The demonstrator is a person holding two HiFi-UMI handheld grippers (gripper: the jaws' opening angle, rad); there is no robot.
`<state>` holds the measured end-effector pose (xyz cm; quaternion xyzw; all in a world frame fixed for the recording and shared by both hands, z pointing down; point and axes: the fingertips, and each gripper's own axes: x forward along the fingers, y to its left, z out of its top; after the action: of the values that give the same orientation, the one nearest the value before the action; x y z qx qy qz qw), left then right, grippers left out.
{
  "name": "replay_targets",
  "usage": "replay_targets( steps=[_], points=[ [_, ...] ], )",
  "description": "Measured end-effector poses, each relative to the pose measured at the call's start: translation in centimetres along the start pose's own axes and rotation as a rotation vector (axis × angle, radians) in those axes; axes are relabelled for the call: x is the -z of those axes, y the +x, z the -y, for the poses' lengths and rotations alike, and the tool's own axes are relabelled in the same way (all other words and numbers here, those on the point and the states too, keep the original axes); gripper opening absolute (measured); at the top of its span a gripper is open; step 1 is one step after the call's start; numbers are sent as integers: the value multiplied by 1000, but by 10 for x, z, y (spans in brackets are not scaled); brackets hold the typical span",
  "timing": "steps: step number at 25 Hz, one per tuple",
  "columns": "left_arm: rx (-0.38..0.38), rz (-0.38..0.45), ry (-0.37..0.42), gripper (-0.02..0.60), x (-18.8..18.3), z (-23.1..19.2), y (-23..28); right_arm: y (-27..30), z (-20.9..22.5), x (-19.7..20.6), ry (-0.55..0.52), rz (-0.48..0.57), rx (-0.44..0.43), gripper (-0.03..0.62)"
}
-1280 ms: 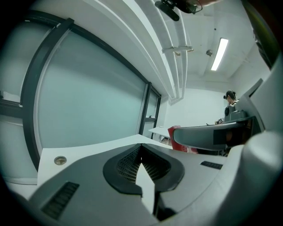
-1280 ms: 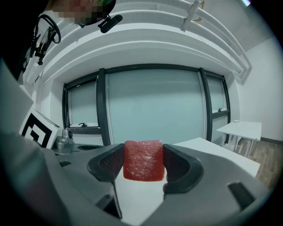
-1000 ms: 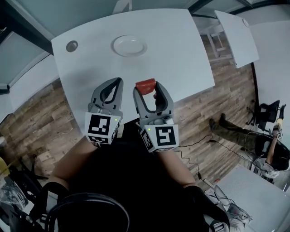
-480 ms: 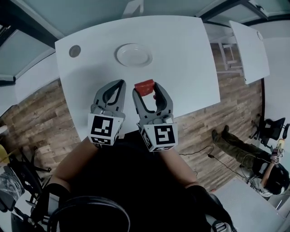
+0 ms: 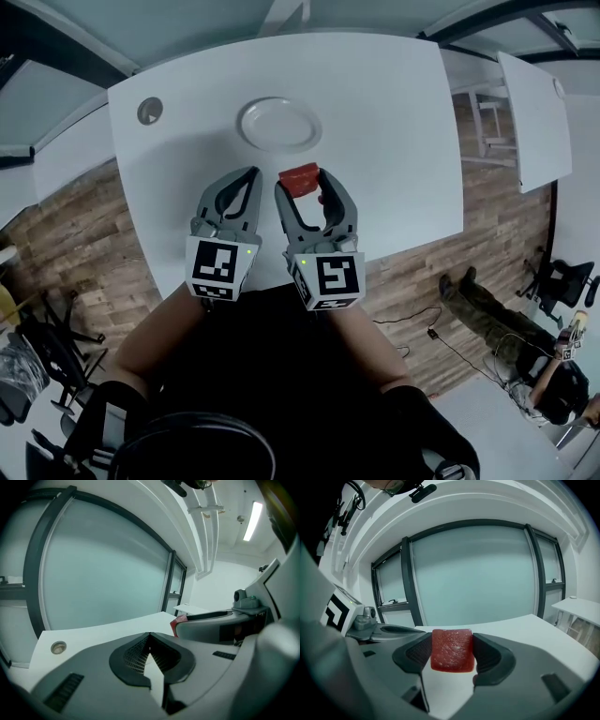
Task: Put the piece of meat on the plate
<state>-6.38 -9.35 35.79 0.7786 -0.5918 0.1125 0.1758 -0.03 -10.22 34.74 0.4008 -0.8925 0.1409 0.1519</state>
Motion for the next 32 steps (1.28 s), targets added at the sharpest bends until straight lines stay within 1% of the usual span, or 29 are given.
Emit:
replay_targets(
  steps=[5, 10, 18, 22, 26, 32],
  points=[
    [3, -19, 10, 3, 5, -3, 18, 18, 7, 5, 0, -17, -5, 278],
    [0, -40, 19, 3, 13, -7, 24, 28, 13, 17, 5, -45, 5, 278],
    [-20, -78, -5, 3, 25, -13, 50, 51, 31, 31, 14, -86, 3, 276],
    [-23, -93, 0, 3, 28, -18, 62, 63, 36, 34, 24, -107, -7, 276],
    [-28, -108, -1, 3, 31, -24, 76, 75, 44, 40, 12, -132, -12, 276],
    [-52, -116, -30, 3, 37, -35, 88, 94, 45, 47, -1, -161, -27, 276]
  ],
)
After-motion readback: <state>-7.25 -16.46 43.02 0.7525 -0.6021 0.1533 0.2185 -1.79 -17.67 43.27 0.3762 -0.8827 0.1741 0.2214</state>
